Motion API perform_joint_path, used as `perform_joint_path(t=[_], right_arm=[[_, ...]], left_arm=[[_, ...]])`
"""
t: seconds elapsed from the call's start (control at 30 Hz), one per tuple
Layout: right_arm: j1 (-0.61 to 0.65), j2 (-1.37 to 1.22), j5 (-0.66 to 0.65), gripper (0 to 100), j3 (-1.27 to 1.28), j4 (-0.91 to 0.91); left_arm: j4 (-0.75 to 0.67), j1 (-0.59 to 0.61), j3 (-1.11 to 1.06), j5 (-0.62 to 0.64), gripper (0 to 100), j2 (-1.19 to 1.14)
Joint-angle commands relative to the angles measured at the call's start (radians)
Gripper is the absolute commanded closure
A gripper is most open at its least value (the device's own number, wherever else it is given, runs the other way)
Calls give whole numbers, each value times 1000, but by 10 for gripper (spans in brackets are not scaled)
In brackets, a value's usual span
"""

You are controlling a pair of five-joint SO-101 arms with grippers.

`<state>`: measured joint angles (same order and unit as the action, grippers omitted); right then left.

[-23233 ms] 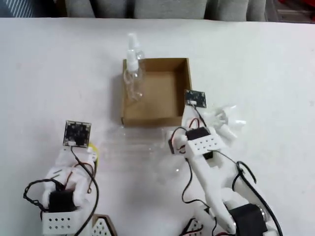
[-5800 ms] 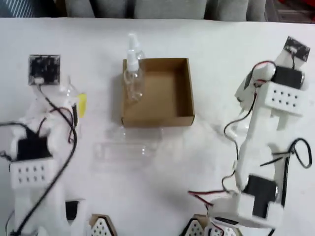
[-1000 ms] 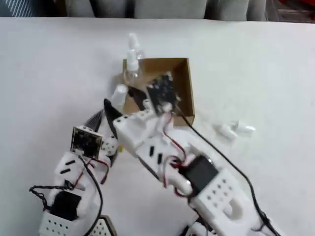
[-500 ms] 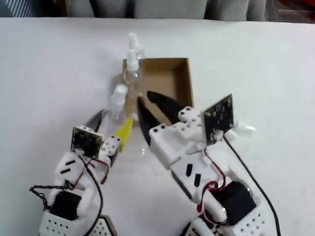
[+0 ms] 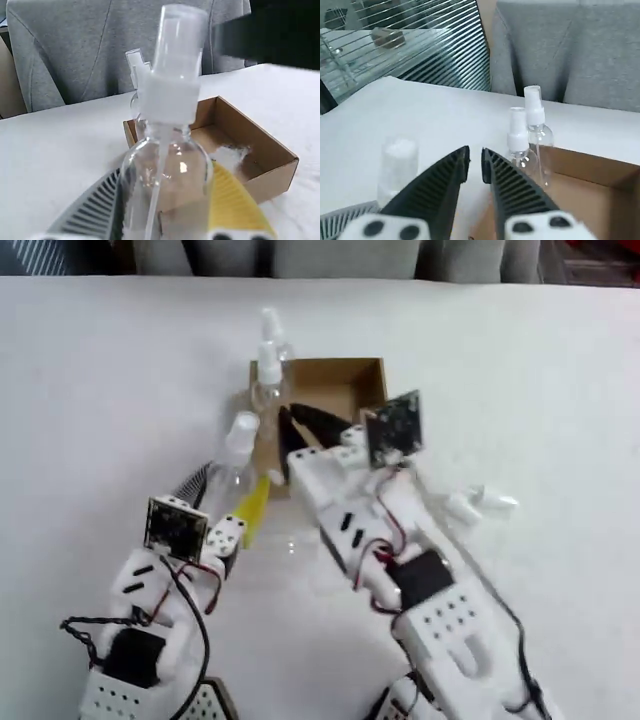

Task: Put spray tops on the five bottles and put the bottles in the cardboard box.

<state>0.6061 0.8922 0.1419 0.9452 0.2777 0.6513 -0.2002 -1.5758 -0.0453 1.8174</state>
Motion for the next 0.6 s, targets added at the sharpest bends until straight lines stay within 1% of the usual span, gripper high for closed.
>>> perform_joint_path(t=[0.0, 0.13, 0.3, 0.57], right_arm=[[82, -51, -11, 983, -15, -79], [128, -48, -11, 983, -15, -77], [113, -5, -18, 983, -6, -61], [12, 110, -14, 983, -6, 159]], left_arm=[[-28, -4, 9, 8, 980, 15], [-28, -4, 9, 8, 980, 15], [-28, -4, 9, 8, 980, 15], [-35, -4, 11, 8, 980, 15]])
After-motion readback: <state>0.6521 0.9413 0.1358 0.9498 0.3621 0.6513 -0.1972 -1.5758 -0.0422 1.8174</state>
